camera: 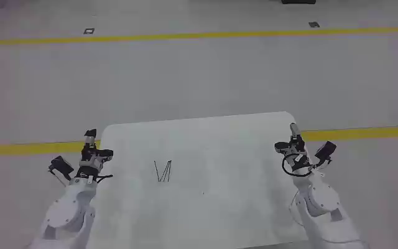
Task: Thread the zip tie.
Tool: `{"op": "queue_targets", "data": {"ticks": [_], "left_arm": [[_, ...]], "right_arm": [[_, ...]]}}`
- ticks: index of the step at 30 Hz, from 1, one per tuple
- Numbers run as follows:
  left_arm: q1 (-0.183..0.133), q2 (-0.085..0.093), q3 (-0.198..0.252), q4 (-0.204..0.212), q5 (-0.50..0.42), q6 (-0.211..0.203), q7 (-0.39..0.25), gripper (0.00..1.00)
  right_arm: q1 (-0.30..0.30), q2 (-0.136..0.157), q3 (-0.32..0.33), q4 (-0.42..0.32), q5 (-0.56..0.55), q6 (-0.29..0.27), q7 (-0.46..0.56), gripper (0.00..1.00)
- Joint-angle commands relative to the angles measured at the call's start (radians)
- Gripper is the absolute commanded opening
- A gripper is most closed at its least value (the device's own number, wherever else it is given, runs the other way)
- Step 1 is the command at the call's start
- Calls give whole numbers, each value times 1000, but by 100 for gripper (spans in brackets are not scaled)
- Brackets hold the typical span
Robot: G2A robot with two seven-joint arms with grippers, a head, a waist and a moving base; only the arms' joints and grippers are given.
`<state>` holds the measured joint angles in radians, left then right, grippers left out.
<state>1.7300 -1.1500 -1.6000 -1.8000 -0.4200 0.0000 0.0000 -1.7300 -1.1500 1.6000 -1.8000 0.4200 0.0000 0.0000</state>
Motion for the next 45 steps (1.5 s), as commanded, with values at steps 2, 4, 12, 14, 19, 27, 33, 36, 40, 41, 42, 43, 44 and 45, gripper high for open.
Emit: {"op": "queue_targets", "data": {"ticks": [2,4,12,14,19,27,33,36,40,41,42,43,44,45], "left_arm": [[0,0,0,0,0,0,0,78],[0,0,0,0,0,0,0,100],[5,20,54,-51,319,207,-136,100],[5,28,60,-79,423,247,-180,100],[5,28,60,-79,423,247,-180,100],[-38,40,107,-91,572,306,-314,100],[-118,58,152,-38,922,340,-616,100],[-120,58,153,-42,938,340,-617,100],[-120,58,153,-42,938,340,-617,100],[-120,58,153,-42,938,340,-617,100],[-120,58,153,-42,938,340,-617,100],[-117,59,172,-41,960,321,-649,100],[-133,66,202,-37,1035,295,-725,100],[-157,68,215,-30,1068,302,-778,100]], "right_arm": [[0,0,0,0,0,0,0,78],[0,0,0,0,0,0,0,78],[0,0,0,0,0,0,0,100],[0,0,0,0,0,0,0,100],[0,0,0,0,0,0,0,100],[0,0,0,0,0,0,0,100],[0,0,0,0,0,0,0,100],[0,0,0,0,0,0,0,100],[0,0,0,0,0,0,0,100],[0,0,0,0,0,0,0,100],[0,0,0,0,0,0,0,100],[0,0,0,0,0,0,0,100],[0,0,0,0,0,0,0,100],[0,0,0,0,0,0,0,100]]}}
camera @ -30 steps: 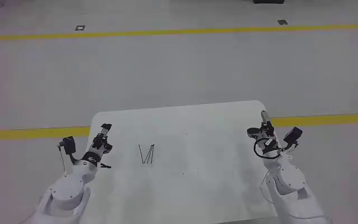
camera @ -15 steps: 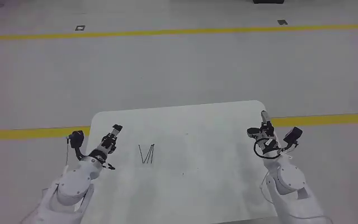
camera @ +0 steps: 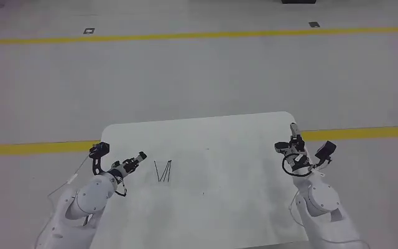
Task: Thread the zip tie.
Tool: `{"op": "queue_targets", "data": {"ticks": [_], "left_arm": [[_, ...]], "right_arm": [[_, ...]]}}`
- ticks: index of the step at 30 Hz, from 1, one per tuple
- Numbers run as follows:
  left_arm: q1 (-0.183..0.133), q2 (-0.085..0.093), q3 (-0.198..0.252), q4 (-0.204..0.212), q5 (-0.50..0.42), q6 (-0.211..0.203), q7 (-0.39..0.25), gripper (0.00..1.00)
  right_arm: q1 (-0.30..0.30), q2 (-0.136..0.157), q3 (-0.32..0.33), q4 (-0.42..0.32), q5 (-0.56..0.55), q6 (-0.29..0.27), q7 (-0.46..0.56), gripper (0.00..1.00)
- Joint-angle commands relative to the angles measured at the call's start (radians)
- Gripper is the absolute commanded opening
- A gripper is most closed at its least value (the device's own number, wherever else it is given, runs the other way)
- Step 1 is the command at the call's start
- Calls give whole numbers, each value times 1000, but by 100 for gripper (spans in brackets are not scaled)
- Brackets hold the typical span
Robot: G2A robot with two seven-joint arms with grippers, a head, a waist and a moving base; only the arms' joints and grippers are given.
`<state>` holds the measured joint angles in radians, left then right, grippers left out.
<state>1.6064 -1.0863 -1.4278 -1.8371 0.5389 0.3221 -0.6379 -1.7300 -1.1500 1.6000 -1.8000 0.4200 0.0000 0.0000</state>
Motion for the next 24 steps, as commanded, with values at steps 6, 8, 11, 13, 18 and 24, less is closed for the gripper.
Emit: {"op": "queue_targets", "data": {"ticks": [6,8,11,13,18,24], "left_arm": [[-181,6,156,79,311,18,-409,100],[-205,2,171,98,368,18,-429,100],[-205,2,171,98,368,18,-429,100],[-205,2,171,98,368,18,-429,100],[-220,2,184,120,349,-36,-444,100],[-322,-3,232,197,299,-119,-552,100]], "right_arm": [[0,0,0,0,0,0,0,100],[0,0,0,0,0,0,0,100],[0,0,0,0,0,0,0,100],[0,0,0,0,0,0,0,100],[0,0,0,0,0,0,0,100],[0,0,0,0,0,0,0,100]]}}
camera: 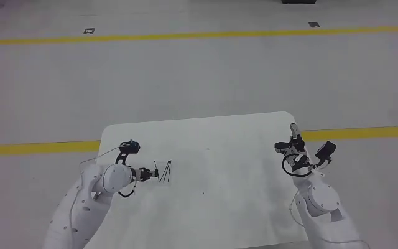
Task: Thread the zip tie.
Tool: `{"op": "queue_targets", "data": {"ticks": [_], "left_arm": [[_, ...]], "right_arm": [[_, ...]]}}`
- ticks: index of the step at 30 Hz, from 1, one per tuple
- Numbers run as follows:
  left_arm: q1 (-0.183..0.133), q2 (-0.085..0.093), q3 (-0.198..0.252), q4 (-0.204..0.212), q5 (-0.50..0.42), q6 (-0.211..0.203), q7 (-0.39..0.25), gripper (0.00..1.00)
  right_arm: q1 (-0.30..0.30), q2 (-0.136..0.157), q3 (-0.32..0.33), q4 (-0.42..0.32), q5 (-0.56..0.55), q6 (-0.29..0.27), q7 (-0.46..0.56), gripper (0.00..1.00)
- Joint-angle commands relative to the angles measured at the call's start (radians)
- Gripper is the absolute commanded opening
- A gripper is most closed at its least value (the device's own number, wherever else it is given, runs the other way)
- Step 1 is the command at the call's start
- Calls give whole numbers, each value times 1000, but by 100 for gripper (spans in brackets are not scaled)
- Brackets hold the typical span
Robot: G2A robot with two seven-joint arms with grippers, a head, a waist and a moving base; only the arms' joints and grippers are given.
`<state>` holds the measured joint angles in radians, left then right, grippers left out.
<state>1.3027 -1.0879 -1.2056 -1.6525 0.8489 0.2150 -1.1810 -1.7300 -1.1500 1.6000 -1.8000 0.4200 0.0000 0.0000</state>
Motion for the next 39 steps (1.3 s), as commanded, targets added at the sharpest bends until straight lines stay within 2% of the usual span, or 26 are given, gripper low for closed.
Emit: {"op": "queue_targets", "data": {"ticks": [1,4,5,12,14,15,19,20,21,24,26,30,31,32,35,39], "left_arm": [[-30,-3,18,24,-18,-19,-10,100],[-70,-9,44,81,-58,-37,-28,100],[-86,-9,57,101,-39,-44,-27,100],[-86,-9,57,101,-39,-44,-27,100],[-83,-8,66,108,-3,-47,-10,100],[-82,-9,73,109,6,-35,2,100],[-89,-10,92,112,12,-38,1,100],[-90,-10,95,115,9,-38,1,96],[-93,-10,99,119,13,-37,2,87],[-101,-12,113,131,11,-31,9,74],[-109,-13,123,140,9,-27,8,51],[-118,-15,135,154,10,-20,10,39],[-120,-15,137,156,9,-20,11,28],[-121,-15,139,158,7,-19,11,23],[-123,-15,145,164,5,-18,14,13],[-128,-15,157,173,2,-16,15,10]], "right_arm": [[0,0,0,0,0,0,0,100],[0,0,0,0,0,0,0,100],[0,0,0,0,0,0,0,100],[0,0,0,0,0,0,0,100],[0,0,0,0,0,0,0,100],[0,0,0,0,0,0,0,100],[0,0,0,0,0,0,0,100],[0,0,0,0,0,0,0,100],[0,0,0,0,0,0,0,100],[0,0,0,0,0,0,0,100],[0,0,0,0,0,0,0,100],[0,0,0,0,0,0,0,100],[0,0,0,0,0,0,0,100],[0,0,0,0,0,0,0,100],[0,0,0,0,0,0,0,100],[0,0,0,0,0,0,0,100]]}}
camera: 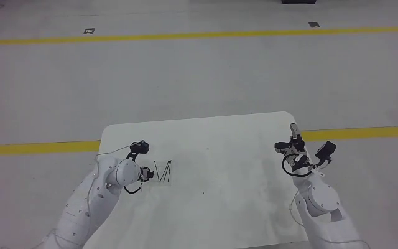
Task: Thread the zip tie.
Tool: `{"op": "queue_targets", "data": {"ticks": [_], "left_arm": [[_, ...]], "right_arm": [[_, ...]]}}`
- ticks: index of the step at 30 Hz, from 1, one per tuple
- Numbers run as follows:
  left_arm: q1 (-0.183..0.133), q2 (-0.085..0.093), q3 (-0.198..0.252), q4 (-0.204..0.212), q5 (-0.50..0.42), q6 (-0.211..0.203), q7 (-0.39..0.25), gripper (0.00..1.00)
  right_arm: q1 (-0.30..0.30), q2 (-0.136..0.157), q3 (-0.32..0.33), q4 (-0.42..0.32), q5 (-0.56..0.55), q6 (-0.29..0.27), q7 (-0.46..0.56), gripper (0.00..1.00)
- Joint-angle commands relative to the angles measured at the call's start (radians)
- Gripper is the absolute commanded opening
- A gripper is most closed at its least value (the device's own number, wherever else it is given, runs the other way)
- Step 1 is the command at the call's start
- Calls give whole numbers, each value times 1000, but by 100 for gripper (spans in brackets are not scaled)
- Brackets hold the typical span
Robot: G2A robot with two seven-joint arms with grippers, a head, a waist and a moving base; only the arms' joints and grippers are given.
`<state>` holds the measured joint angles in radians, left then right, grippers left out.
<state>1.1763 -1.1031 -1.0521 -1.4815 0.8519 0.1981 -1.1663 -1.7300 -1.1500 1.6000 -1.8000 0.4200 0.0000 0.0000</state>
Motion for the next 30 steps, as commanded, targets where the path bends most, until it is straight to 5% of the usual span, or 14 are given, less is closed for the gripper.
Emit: {"op": "queue_targets", "data": {"ticks": [1,3,22,30], "left_arm": [[-3,0,5,4,-2,1,1,9],[-4,0,9,5,-4,3,1,0],[24,-3,87,-130,30,90,-37,0],[9,-15,141,-139,50,127,-38,0]], "right_arm": [[0,0,0,0,0,0,0,100],[0,0,0,0,0,0,0,100],[0,0,0,0,0,0,0,100],[0,0,0,0,0,0,0,100]]}}
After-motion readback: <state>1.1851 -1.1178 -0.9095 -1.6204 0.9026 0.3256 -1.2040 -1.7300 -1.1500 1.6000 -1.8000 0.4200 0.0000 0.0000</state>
